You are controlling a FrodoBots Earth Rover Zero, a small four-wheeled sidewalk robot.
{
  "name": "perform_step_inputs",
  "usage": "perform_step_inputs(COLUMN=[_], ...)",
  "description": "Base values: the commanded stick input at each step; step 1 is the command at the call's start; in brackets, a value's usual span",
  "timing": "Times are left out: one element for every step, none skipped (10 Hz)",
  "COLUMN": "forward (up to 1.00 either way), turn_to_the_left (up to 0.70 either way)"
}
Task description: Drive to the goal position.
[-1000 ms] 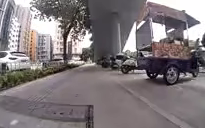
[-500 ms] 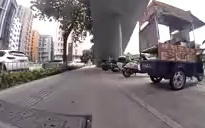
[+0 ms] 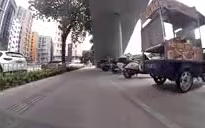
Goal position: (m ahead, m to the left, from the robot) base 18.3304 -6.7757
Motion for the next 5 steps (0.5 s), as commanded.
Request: perform_step_inputs(forward=[0.45,0.45,0.45,0.45,0.45], turn_to_the_left=[0.0,0.0,0.0,0.0,0.0])
